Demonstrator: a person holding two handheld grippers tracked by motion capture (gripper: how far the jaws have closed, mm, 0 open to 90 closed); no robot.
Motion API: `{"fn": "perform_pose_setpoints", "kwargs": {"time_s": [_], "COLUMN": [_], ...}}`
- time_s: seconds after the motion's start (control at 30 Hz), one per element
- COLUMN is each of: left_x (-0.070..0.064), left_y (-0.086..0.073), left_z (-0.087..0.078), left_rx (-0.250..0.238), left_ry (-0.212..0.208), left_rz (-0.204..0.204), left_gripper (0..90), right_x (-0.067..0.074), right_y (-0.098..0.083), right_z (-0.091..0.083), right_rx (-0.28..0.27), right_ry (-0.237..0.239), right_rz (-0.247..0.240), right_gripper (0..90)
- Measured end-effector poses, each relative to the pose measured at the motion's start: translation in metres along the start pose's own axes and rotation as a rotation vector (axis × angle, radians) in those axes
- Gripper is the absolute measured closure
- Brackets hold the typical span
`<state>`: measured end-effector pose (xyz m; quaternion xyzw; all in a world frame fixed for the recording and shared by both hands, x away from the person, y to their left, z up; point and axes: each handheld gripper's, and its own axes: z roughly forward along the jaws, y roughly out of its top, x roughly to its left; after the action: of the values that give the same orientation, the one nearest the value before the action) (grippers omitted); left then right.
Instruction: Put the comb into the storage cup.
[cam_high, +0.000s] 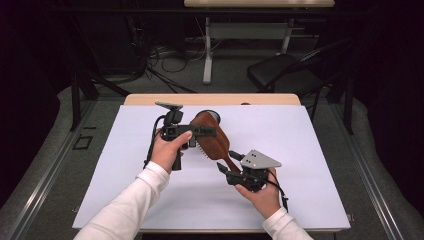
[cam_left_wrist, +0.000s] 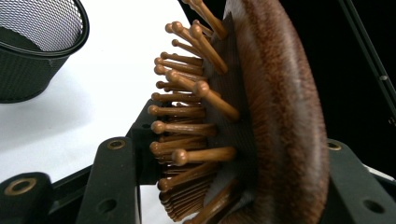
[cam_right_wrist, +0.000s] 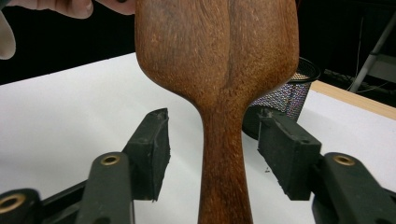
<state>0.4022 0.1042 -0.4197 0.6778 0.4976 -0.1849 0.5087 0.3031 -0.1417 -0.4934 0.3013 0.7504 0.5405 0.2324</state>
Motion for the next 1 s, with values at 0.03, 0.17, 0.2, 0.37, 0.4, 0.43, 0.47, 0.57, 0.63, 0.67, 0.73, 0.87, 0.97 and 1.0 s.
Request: {"fn": "perform_pose_setpoints", "kwargs": {"time_s": [0.03, 0.17, 0.2, 0.37, 0.4, 0.43, 0.47, 0.57, 0.63, 0.67, 0.73, 0.87, 0.97, 1.0], "left_x": [0.0, 0.001, 0.001, 0.001, 0.002, 0.002, 0.002, 0.002, 0.003, 0.003, 0.003, 0.004, 0.004, 0.004], "left_y": [0.0, 0.001, 0.001, 0.001, 0.001, 0.001, 0.001, 0.001, 0.002, 0.002, 0.002, 0.002, 0.003, 0.003], "left_z": [0.0, -0.001, -0.001, -0.003, -0.003, -0.003, -0.004, -0.004, -0.005, -0.005, -0.005, -0.006, -0.006, -0.007], "left_rx": [-0.003, -0.007, -0.006, -0.014, -0.013, -0.01, -0.011, -0.015, -0.016, -0.018, -0.022, -0.026, -0.026, -0.027], "left_ry": [-0.001, 0.0, 0.002, 0.006, 0.006, 0.005, 0.006, 0.012, 0.01, 0.011, 0.009, 0.013, 0.013, 0.016], "left_rz": [0.0, -0.001, -0.003, -0.008, -0.005, -0.005, -0.005, -0.009, -0.008, -0.01, -0.011, -0.008, -0.01, -0.01], "left_gripper": [48.7, 48.7, 48.7, 48.7, 48.7, 48.7, 48.7, 48.7, 48.6, 48.7, 48.7, 48.6, 48.7, 48.7], "right_x": [0.0, -0.002, -0.002, -0.003, -0.004, -0.004, -0.005, -0.006, -0.007, -0.007, -0.008, -0.01, -0.011, -0.012], "right_y": [0.0, 0.001, 0.001, 0.002, 0.002, 0.002, 0.002, 0.003, 0.004, 0.004, 0.004, 0.006, 0.006, 0.007], "right_z": [0.001, 0.001, 0.002, 0.002, 0.003, 0.003, 0.003, 0.003, 0.003, 0.003, 0.002, 0.002, 0.001, 0.0], "right_rx": [0.0, 0.011, 0.014, 0.049, 0.055, 0.059, 0.058, 0.047, 0.047, 0.046, 0.047, 0.049, 0.058, 0.061], "right_ry": [-0.001, -0.009, -0.015, -0.02, -0.02, -0.02, -0.019, -0.017, -0.015, -0.015, -0.015, -0.021, -0.008, -0.007], "right_rz": [0.0, -0.008, -0.015, -0.021, -0.018, -0.015, -0.011, -0.013, -0.009, -0.008, -0.012, -0.013, 0.015, 0.019], "right_gripper": [41.3, 38.9, 38.6, 37.3, 37.1, 37.1, 37.1, 36.6, 36.2, 36.1, 35.7, 35.1, 35.1, 34.7]}}
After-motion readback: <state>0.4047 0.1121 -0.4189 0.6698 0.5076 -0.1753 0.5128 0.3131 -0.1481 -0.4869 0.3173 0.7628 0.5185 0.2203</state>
